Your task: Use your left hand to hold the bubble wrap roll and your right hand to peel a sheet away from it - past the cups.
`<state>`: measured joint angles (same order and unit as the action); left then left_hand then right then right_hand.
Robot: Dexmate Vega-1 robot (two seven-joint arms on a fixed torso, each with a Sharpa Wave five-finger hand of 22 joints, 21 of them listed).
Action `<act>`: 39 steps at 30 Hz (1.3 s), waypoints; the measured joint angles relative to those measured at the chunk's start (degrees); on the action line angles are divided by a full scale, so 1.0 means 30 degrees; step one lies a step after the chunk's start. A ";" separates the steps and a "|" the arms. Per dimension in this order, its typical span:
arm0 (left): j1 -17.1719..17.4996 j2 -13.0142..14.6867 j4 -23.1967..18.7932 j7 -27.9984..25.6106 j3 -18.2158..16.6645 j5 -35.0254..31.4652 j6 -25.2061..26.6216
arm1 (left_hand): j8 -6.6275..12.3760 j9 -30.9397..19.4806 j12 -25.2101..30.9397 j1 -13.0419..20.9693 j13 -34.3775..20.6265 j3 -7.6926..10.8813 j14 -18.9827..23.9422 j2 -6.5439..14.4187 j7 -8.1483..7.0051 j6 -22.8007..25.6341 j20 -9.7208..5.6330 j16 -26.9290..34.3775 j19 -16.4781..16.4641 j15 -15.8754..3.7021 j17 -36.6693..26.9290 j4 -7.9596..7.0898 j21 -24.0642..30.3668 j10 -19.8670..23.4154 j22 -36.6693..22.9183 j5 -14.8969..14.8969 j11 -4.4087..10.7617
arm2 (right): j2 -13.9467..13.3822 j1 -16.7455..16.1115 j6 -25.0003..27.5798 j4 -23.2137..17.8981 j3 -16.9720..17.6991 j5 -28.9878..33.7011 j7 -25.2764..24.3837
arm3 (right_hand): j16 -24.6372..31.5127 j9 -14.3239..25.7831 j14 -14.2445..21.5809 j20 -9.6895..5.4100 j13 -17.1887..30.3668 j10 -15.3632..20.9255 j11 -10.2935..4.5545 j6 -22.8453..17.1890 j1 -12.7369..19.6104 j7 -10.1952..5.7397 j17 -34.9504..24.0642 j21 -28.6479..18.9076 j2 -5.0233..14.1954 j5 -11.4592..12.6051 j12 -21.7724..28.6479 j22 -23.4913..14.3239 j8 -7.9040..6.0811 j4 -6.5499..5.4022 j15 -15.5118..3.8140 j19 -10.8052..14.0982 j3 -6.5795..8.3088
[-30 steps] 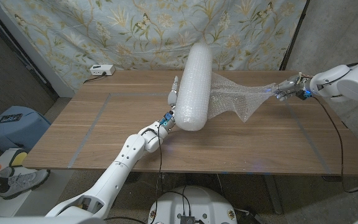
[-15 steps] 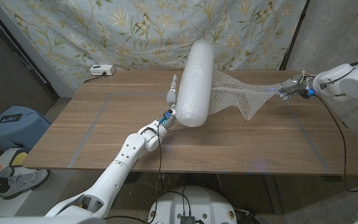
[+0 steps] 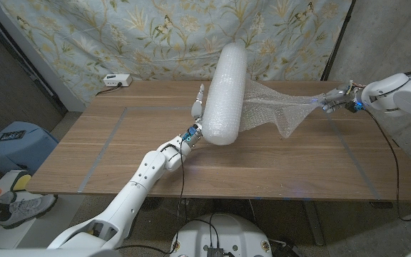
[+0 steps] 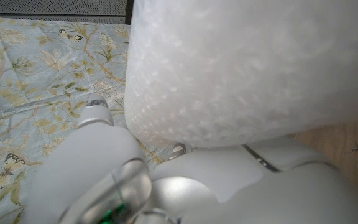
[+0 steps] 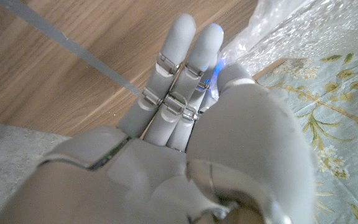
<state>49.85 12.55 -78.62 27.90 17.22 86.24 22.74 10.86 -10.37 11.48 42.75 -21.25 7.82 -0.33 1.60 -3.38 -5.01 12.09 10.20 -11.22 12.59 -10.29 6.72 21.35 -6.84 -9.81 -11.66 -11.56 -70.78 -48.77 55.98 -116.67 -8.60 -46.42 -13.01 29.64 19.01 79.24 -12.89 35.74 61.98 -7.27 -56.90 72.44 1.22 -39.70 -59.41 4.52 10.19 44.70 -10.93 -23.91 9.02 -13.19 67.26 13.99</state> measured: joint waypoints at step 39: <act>0.0020 0.0539 -0.0318 -0.0027 0.0189 -0.0103 0.0439 | -0.0001 -0.0001 -0.0001 0.0097 0.0529 0.0001 0.0002 0.0097 0.0000 -0.0143 0.0000 -0.0001 -0.0004 0.0001 0.0007 -0.0001 -0.0348 -0.0048 0.0001 0.0076 -0.0105 | -0.0616 -0.0775 -0.0214 -0.0234 0.1430 -0.0278 -0.0761 | 0.0001 0.0088 0.0000 -0.0003 0.0137 0.0004 0.0000 0.0002 0.0004 -0.0003 -0.0087 -0.0401 -0.0018 -0.0022 -0.0144 -0.0002 0.0150 -0.0005 0.0000 -0.0135 -0.0005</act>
<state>49.91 14.17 -79.58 27.82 17.79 85.93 24.05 10.86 -10.37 11.48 43.05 -19.66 7.82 -0.32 1.89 -3.38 -5.44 12.09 10.20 -11.23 12.59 -10.27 6.71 20.30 -6.99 -9.80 -11.43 -11.87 -72.63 -51.09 55.34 -117.37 -4.31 -47.25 -15.29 29.64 19.27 79.24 -12.90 36.15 61.99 -7.27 -56.90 72.45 1.21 -39.96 -60.61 4.47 10.13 44.27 -10.93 -23.46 9.01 -13.19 66.86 13.98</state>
